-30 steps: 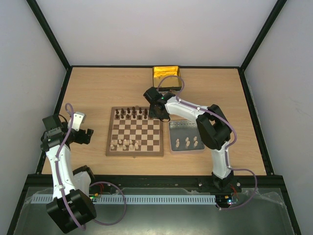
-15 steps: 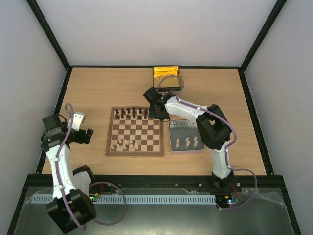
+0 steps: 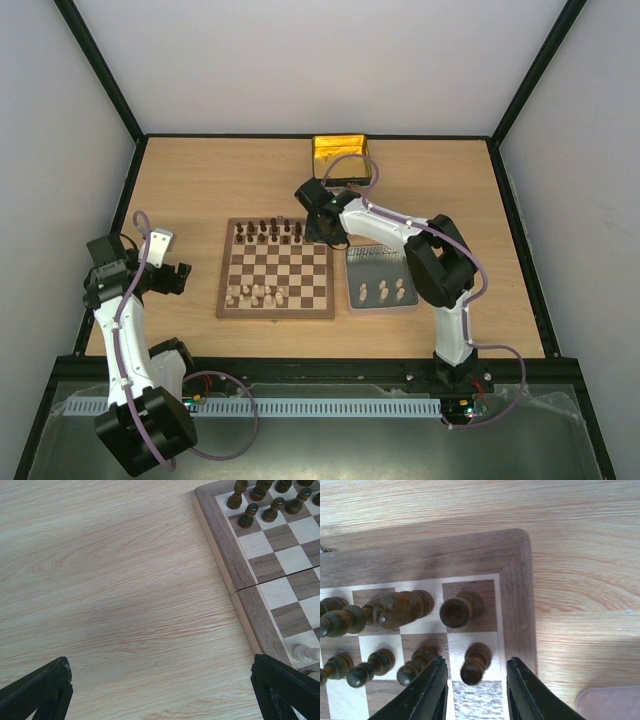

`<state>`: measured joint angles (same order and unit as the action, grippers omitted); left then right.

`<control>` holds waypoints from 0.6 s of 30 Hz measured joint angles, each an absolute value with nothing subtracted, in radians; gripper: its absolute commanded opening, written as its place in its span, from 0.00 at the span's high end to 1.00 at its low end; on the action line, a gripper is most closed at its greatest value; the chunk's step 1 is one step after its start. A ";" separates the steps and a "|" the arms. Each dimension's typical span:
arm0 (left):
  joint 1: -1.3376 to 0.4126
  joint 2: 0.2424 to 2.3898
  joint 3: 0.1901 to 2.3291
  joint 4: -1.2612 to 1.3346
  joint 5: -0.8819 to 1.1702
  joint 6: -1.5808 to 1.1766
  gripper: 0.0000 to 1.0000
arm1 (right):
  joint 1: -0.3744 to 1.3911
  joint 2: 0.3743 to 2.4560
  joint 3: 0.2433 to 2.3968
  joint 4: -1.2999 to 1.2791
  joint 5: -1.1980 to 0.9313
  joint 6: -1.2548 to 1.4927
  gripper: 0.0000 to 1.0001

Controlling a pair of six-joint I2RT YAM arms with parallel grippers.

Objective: Set up the chess pieces on the board
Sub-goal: Place the chess piece on the chessboard, then pick up the chess piece from the storage box.

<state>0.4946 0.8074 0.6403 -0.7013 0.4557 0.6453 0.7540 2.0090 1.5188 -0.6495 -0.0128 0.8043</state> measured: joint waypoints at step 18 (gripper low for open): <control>0.495 0.801 0.640 -0.701 0.455 0.645 0.03 | 0.712 1.518 1.178 -0.607 0.072 0.814 0.65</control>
